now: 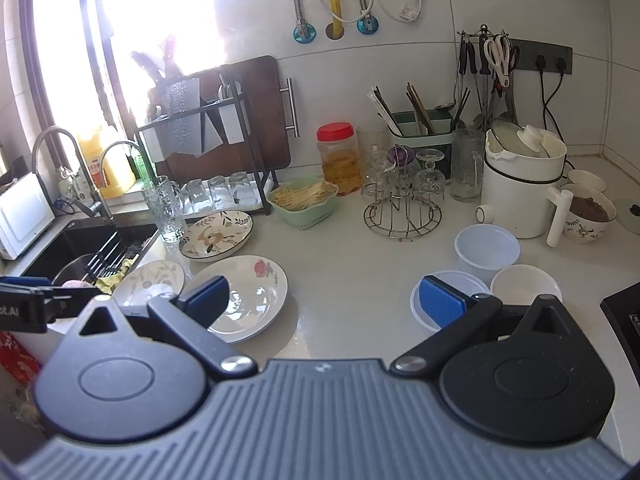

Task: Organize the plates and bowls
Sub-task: 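Move both grippers toward the white leaf-pattern plate by the sink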

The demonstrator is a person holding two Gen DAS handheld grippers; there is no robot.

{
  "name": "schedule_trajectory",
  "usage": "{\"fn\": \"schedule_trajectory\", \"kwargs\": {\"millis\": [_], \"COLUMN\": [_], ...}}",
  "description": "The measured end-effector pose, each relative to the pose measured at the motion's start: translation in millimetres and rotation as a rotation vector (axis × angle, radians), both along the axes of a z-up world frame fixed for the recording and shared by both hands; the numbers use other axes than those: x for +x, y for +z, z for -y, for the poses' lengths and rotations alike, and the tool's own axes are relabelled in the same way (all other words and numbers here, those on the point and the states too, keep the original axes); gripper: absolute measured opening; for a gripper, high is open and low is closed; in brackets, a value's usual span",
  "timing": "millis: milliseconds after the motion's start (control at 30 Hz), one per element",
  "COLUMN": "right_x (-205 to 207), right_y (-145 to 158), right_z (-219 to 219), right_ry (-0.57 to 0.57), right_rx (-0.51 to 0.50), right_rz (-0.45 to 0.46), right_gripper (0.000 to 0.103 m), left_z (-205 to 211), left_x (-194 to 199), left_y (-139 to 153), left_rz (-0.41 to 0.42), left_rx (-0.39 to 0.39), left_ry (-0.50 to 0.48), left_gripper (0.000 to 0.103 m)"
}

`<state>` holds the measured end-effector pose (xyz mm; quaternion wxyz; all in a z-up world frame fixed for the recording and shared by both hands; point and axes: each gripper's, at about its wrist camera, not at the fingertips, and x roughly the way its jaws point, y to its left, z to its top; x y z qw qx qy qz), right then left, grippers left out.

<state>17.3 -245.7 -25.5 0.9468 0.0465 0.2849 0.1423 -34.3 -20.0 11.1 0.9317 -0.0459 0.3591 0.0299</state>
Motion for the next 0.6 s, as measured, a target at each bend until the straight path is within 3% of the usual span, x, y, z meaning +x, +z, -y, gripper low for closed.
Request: {"fn": "schedule_trajectory", "kwargs": {"millis": [600], "right_x": [-9.2], "right_y": [0.6], "right_z": [6.0], "right_ry": [-0.010], "right_rx": [-0.010], "right_rz": [0.008], "right_gripper": [0.103], "left_z": [6.0], "left_x": [3.5], "left_y": [-8.4], "left_rz": [-0.014], "left_rx": [-0.021], "left_ry": [-0.029], "left_gripper": [0.101]}}
